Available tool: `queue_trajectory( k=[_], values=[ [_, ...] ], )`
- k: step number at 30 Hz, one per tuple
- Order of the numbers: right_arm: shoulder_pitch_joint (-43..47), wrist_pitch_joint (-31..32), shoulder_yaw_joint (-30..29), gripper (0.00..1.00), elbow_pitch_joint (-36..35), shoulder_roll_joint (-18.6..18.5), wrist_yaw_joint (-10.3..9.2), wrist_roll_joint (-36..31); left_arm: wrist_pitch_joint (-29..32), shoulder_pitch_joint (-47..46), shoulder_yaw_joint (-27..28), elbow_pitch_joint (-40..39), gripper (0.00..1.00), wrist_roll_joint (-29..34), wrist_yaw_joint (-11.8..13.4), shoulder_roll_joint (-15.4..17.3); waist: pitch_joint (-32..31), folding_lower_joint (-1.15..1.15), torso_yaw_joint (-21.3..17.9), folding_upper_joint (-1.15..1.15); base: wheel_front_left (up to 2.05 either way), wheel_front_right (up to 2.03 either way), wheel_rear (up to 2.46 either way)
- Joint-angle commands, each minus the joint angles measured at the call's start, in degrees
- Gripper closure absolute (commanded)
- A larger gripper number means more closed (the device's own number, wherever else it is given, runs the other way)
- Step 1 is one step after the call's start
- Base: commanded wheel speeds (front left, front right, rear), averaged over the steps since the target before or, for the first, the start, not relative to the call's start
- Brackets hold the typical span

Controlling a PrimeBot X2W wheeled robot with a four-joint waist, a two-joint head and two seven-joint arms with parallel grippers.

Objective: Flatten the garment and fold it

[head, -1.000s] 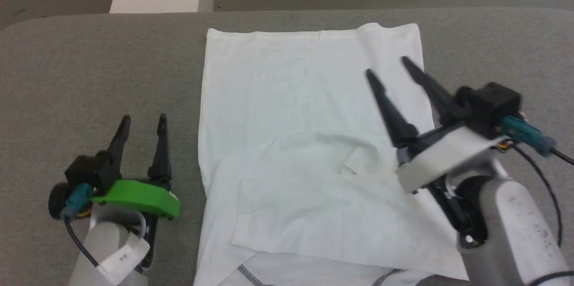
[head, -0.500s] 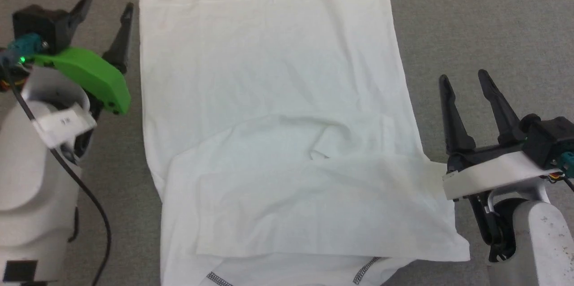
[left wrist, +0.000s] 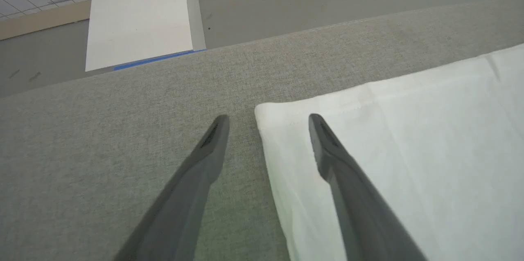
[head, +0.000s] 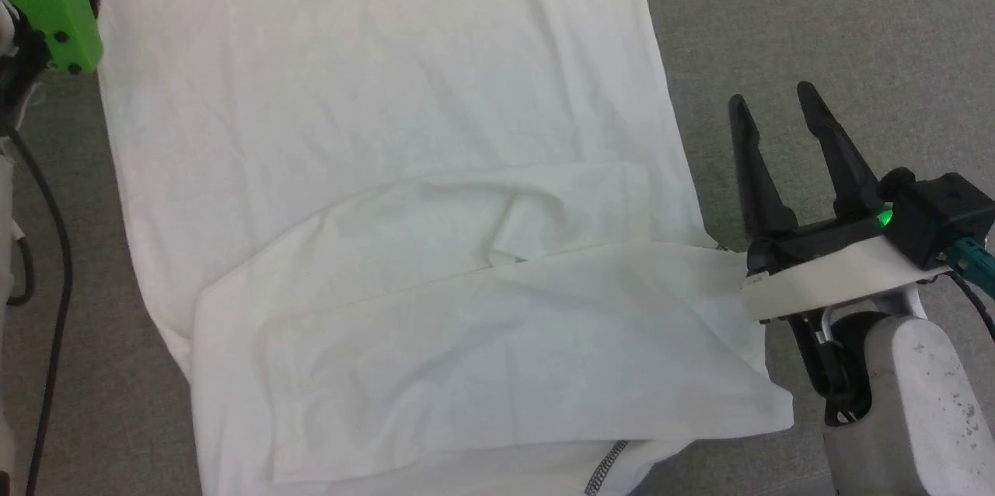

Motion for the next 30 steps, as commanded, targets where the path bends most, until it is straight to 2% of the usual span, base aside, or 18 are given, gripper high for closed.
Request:
queue_trajectory(
  k=[1, 10, 11, 12, 13, 16, 22, 25, 30],
  values=[
    [-1.0, -0.4, 0.3, 0.0, -0.1, 0.1, -0.08, 0.5, 1.2, -1.5, 0.1, 0.1, 0.0, 0.2, 1.0, 0.7, 2.7, -0.01, -2.3, 0.0, 0.0, 0.0, 0.0],
    [-1.6, -0.6, 1.2, 0.0, -0.4, 0.2, -0.08, 0.3, 13.6, -3.2, -0.6, 0.3, 0.0, 1.6, 7.2, 2.8, 4.3, -0.01, -3.0, 0.0, 0.0, 0.0, 0.0],
    [-1.7, -0.5, 1.2, 0.0, -0.4, 0.2, -0.08, 0.2, 14.8, -3.1, -0.5, 0.1, 0.02, 1.4, 7.8, 3.0, 4.4, -0.01, -3.1, 0.0, 0.0, 0.0, 0.0],
    [-1.8, -0.4, 1.2, 0.0, -0.4, 0.2, -0.08, 0.2, 15.7, -2.9, -0.5, -0.2, 0.41, 1.2, 8.0, 3.0, 4.4, -0.01, -3.1, 0.0, 0.0, 0.0, 0.0],
    [-1.9, -0.3, 1.1, 0.0, -0.4, 0.2, -0.08, 0.2, 17.0, -2.5, -0.6, -0.5, 1.0, 0.9, 8.2, 3.1, 4.5, -0.01, -3.0, 0.0, 0.0, 0.0, 0.0],
    [-2.6, 0.4, 0.8, 0.0, -0.2, 0.2, -0.08, -0.3, 18.8, -1.9, -1.0, -2.4, 1.0, 0.5, 8.0, 3.3, 4.7, -0.01, -2.8, 0.0, 0.0, 0.0, 0.0],
    [-11.5, 5.7, 1.0, 0.0, 0.5, 0.1, -0.08, -2.1, 15.5, -2.3, -1.7, -5.4, 1.0, 1.5, 7.5, 3.5, 5.9, -0.01, -1.8, 0.0, 0.0, 0.0, 0.0],
    [-19.7, 11.9, 0.8, 0.0, 3.2, 0.0, -0.08, -2.0, 14.1, -2.8, -2.2, -5.6, 1.0, 1.4, 7.1, 2.7, 6.4, -0.01, -0.6, 0.0, 0.0, 0.0, 0.0],
    [-34.9, 26.9, 0.1, 0.0, 13.0, -0.2, -0.08, -0.5, 12.1, -4.7, -3.6, -5.7, 1.0, 1.1, 5.4, 0.8, 7.9, -0.01, 2.4, 0.0, 0.0, 0.0, 0.0]
  ],
)
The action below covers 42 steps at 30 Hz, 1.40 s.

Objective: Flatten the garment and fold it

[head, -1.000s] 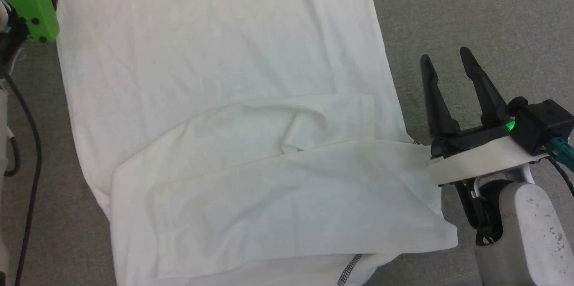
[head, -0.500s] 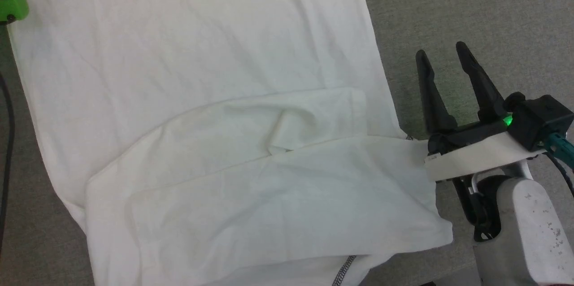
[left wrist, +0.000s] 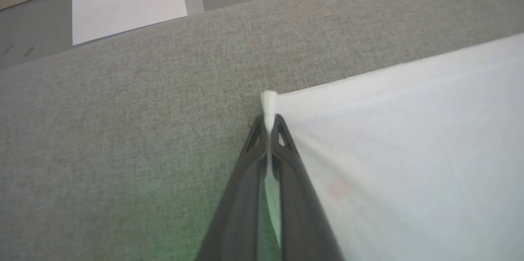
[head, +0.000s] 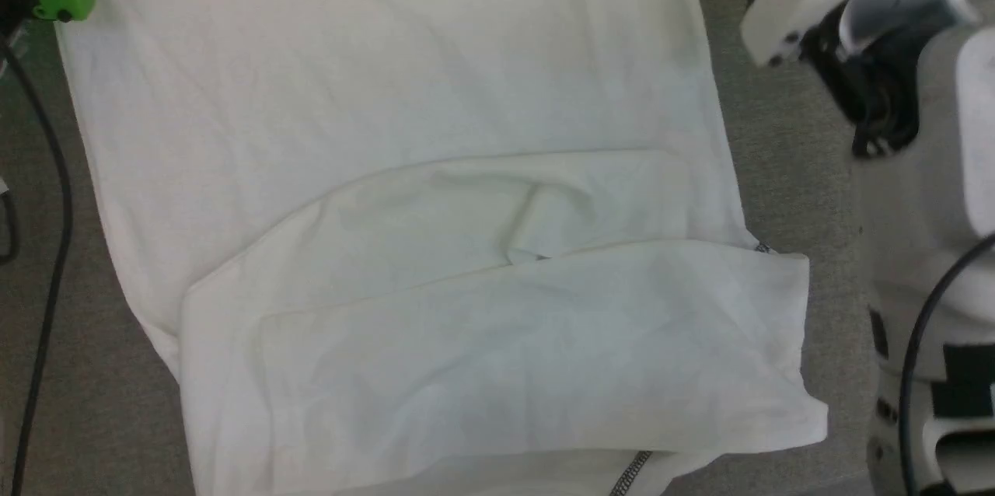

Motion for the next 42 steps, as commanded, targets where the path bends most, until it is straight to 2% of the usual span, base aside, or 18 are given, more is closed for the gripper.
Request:
queue_trajectory(
  k=[1, 5, 10, 17, 18, 19, 21, 24, 28, 35, 38, 42],
  values=[
    [-3.8, 2.7, -0.5, 0.0, 2.5, -0.2, -0.09, -0.3, -0.4, -0.6, -0.6, 0.7, 1.0, 0.1, -0.4, -1.0, 1.5, 0.0, 2.5, 0.0, 0.0, 0.0, 0.0],
    [-12.8, 9.1, -2.0, 0.0, 11.5, -0.6, -0.09, -2.3, -1.4, -2.3, -2.2, 1.1, 1.0, -0.2, -1.5, -3.2, 2.7, 0.0, 5.6, 0.0, 0.0, 0.0, 0.0],
    [-20.1, 14.3, -5.9, 0.0, 20.9, -1.5, -0.09, -8.3, -3.6, -4.8, -4.0, 1.6, 1.0, -0.8, -3.5, -6.1, 4.5, 0.0, 9.5, 0.0, 0.0, 0.0, 0.0],
    [-24.9, 23.2, -10.8, 0.0, 27.9, -1.2, -0.09, -15.3, -6.2, -7.0, -6.4, 2.9, 1.0, -0.9, -5.2, -8.6, 5.5, 0.0, 12.9, 0.0, 0.0, 0.0, 0.0],
    [-25.2, 25.7, -11.6, 0.17, 28.8, -1.0, -0.09, -16.3, -6.5, -7.1, -6.7, 3.2, 1.0, -1.0, -5.4, -8.7, 5.4, 0.0, 13.1, 0.0, 0.0, 0.0, 0.0],
    [-25.3, 28.0, -12.1, 0.58, 29.3, -0.9, -0.09, -17.3, -6.7, -7.2, -6.8, 3.4, 1.0, -1.0, -5.5, -8.7, 5.4, 0.0, 13.2, 0.0, 0.0, 0.0, 0.0],
    [-25.5, 32.7, -12.8, 1.0, 29.6, -0.7, -0.09, -19.5, -7.1, -7.3, -7.2, 4.0, 1.0, -1.2, -5.8, -8.8, 5.1, 0.0, 13.3, 0.0, 0.0, 0.0, 0.0],
    [-25.5, 35.0, -12.7, 1.0, 28.4, -0.5, -0.09, -21.4, -8.3, -7.5, -7.5, 4.6, 1.0, -1.2, -6.0, -8.8, 4.8, 0.0, 13.2, 0.0, 0.0, 0.0, 0.0],
    [-25.2, 31.9, -12.5, 1.0, 24.9, -0.3, -0.09, -22.7, -12.7, -8.4, -7.4, 5.1, 1.0, 0.6, -5.2, -8.3, 4.5, 0.0, 12.7, 0.0, 0.0, 0.0, 0.0],
    [-26.5, 16.0, -10.4, 1.0, 22.0, -1.0, -0.09, -23.2, -26.3, -11.2, -6.4, 7.2, 1.0, 6.0, -1.1, -7.2, 4.0, 0.0, 12.0, 0.0, 0.0, 0.0, 0.0],
    [-27.5, 9.8, -10.7, 1.0, 22.6, -1.2, -0.09, -23.7, -32.1, -12.8, -5.8, 8.5, 1.0, 7.8, 0.9, -7.0, 4.1, 0.0, 11.7, 0.0, 0.0, 0.0, 0.0],
    [-28.8, 3.9, -11.0, 1.0, 24.0, -1.3, -0.09, -24.5, -39.5, -14.8, -5.3, 9.8, 1.0, 9.3, 2.2, -6.9, 3.9, 0.0, 11.5, 0.0, 0.0, 0.0, 0.0]
  ],
)
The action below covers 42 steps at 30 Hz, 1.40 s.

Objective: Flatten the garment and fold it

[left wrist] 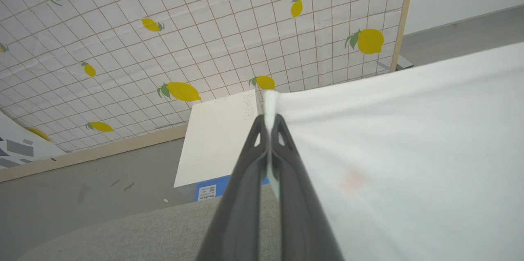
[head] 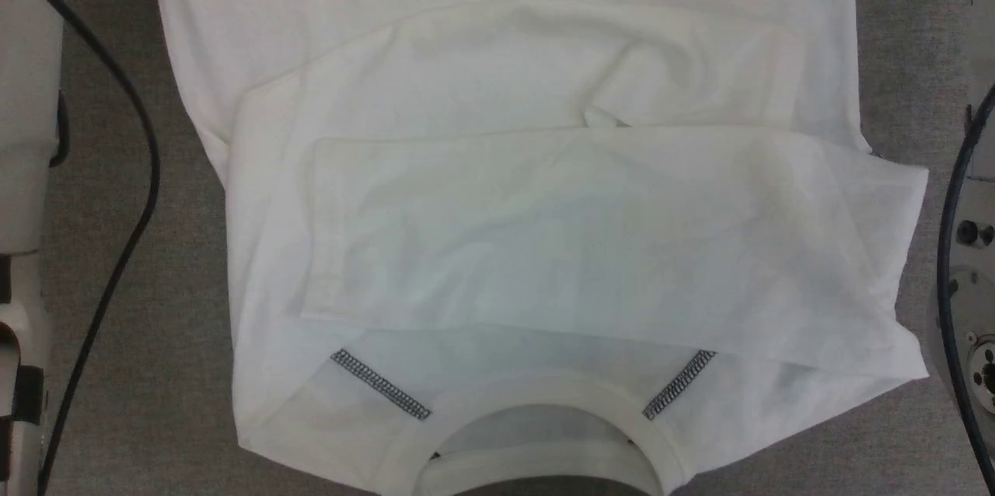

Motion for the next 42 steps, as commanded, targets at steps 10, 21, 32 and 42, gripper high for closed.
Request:
queue_trajectory(
  k=[10, 21, 32, 42],
  values=[
    [-0.3, -14.5, 3.1, 1.0, 4.7, -1.0, -0.11, 3.1, -10.5, 0.5, 0.4, 5.0, 1.0, -0.6, -0.7, -0.1, -5.3, 0.0, 0.1, 0.0, 0.0, 0.0, 0.0],
    [17.7, -18.1, 15.8, 1.0, -4.1, -8.2, -0.11, 20.9, -12.4, 19.9, 0.5, -2.4, 1.0, -7.5, -5.4, 1.2, -19.0, 0.0, 0.7, 0.0, 0.0, 0.0, 0.0],
    [52.5, -8.4, 11.8, 1.0, -31.2, -16.1, -0.11, 29.4, -1.1, 52.1, 0.2, -22.8, 1.0, -16.9, -2.3, 4.5, -29.3, 0.0, 2.4, 0.0, 0.0, 0.0, 0.0],
    [79.0, 1.2, 2.8, 1.0, -45.2, -9.7, -0.11, 27.3, 5.7, 73.2, -1.1, -32.2, 1.0, -24.8, 1.6, 4.6, -32.6, 0.0, 4.0, 0.0, 0.0, 0.0, 0.0]
  ],
)
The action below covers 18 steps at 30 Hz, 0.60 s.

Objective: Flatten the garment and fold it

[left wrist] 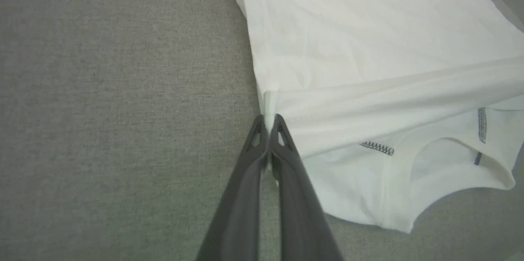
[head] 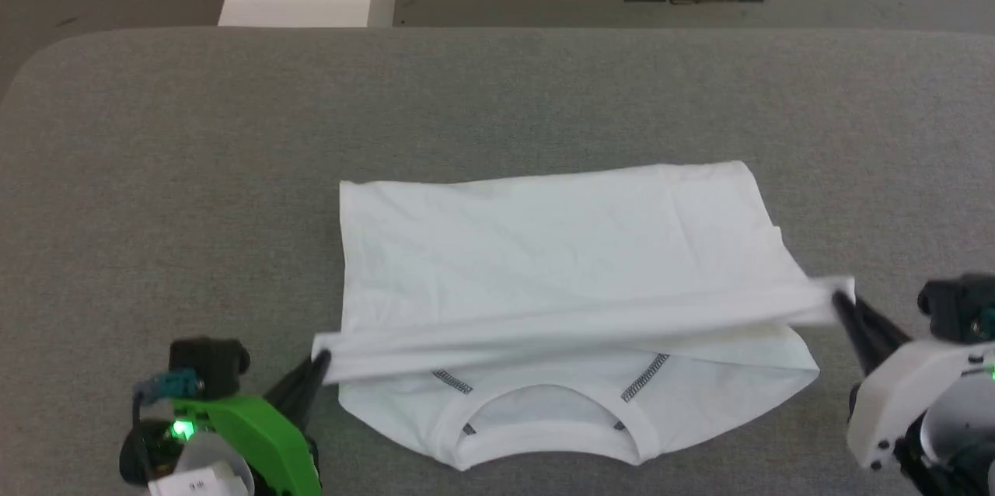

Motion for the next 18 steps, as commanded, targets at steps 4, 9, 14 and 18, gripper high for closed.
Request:
queue_trajectory(
  k=[4, 9, 14, 18],
  values=[
    [4.6, 1.2, -1.8, 1.0, 0.5, 2.2, -0.12, -1.6, -0.2, 3.9, -0.6, 0.0, 1.0, -1.5, 0.7, -1.1, -1.3, 0.01, 0.9, 0.0, 0.0, 0.0, 0.0],
    [7.9, 2.5, -2.4, 1.0, 3.1, 4.0, -0.12, -2.6, -0.8, 5.1, -2.6, 2.3, 1.0, -1.8, -0.4, -2.5, -1.8, 0.01, 1.0, 0.0, 0.0, 0.0, 0.0],
    [9.0, 3.4, -2.4, 1.0, 6.8, 5.7, -0.12, -3.0, -1.8, 4.8, -3.6, 5.4, 0.98, -1.5, -1.0, -3.7, -2.1, 0.01, 0.8, 0.0, 0.0, 0.0, 0.0],
    [8.3, 2.6, -1.9, 0.0, 9.3, 6.9, -0.12, -2.4, -3.3, 4.4, -3.4, 7.6, 0.0, -1.2, -0.4, -4.7, -2.5, 0.01, 0.7, 0.0, 0.0, 0.0, 0.0]
  ],
)
